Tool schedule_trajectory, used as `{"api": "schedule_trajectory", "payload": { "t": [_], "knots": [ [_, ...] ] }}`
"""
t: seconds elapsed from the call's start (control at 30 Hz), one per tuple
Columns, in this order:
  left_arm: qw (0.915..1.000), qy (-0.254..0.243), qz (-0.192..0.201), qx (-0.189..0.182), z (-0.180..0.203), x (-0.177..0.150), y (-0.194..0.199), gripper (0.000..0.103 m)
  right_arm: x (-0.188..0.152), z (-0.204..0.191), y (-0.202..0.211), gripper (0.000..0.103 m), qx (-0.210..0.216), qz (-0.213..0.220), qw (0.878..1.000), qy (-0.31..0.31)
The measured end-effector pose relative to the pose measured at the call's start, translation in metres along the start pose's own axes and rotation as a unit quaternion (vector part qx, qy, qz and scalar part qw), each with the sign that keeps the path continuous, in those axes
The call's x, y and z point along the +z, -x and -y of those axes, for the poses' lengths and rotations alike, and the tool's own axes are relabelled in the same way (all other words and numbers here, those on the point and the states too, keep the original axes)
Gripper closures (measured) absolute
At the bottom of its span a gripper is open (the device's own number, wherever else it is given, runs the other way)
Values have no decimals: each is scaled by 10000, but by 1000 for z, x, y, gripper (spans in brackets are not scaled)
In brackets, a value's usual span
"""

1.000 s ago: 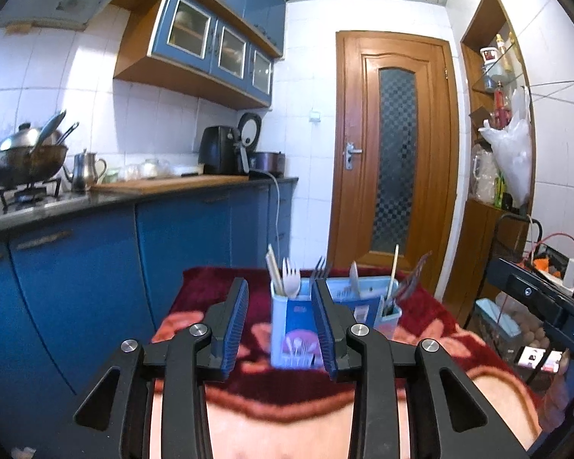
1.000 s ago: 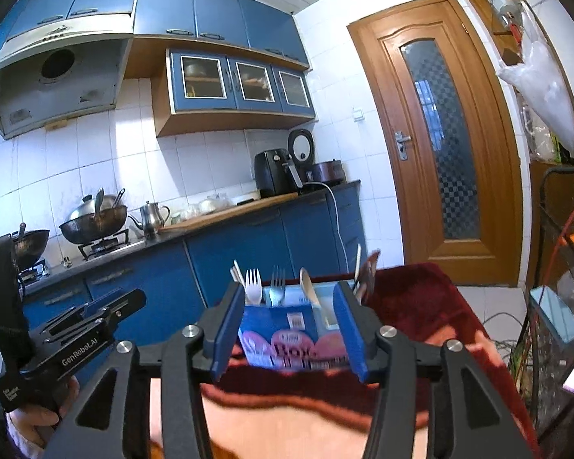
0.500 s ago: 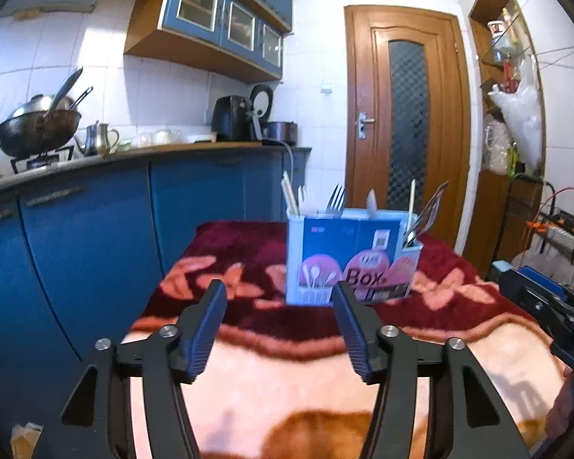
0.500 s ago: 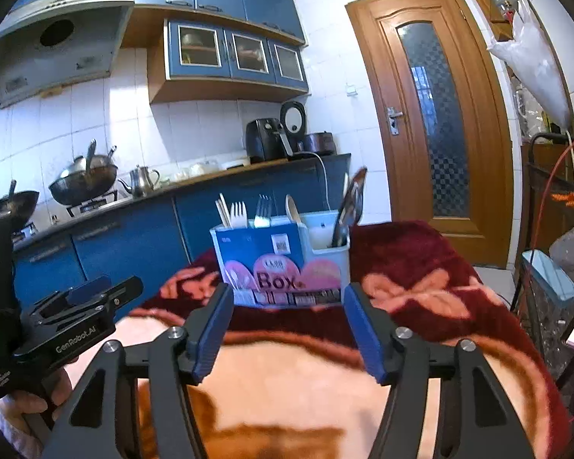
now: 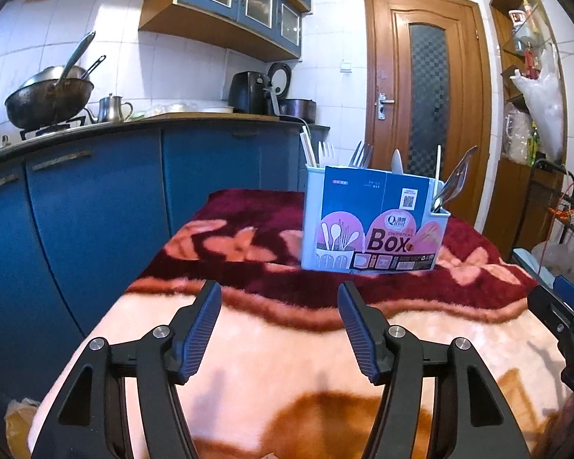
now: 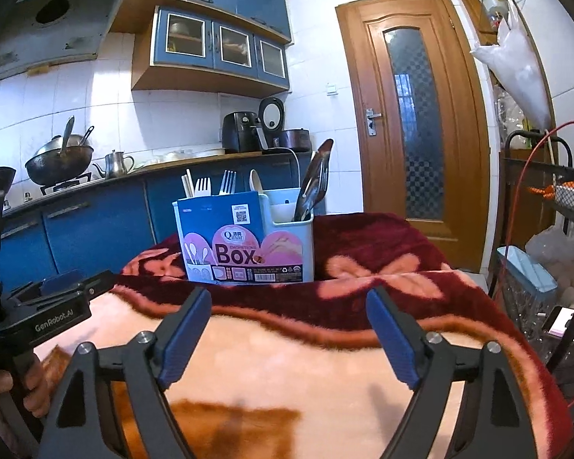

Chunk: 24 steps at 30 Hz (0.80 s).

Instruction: Organize utensils

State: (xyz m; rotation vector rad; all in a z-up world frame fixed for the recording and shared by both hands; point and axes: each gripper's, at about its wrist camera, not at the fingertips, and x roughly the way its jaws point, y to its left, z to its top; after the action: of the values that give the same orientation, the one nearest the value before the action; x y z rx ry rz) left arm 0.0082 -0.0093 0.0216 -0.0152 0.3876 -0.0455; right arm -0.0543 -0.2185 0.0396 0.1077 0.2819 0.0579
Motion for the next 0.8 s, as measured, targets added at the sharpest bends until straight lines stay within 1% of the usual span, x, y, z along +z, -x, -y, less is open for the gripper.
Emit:
{"api": "schedule_trajectory", "payload": {
  "t": [0.23,0.8],
  "knots": [
    [9998,67,147,153,-1,-3,5,38,-1,2,1,17,-8,20,10000,-61],
    [9997,8,118,228,1,-6,4,38,-3,1,1,17,-12,31,10000,-67]
  ]
}}
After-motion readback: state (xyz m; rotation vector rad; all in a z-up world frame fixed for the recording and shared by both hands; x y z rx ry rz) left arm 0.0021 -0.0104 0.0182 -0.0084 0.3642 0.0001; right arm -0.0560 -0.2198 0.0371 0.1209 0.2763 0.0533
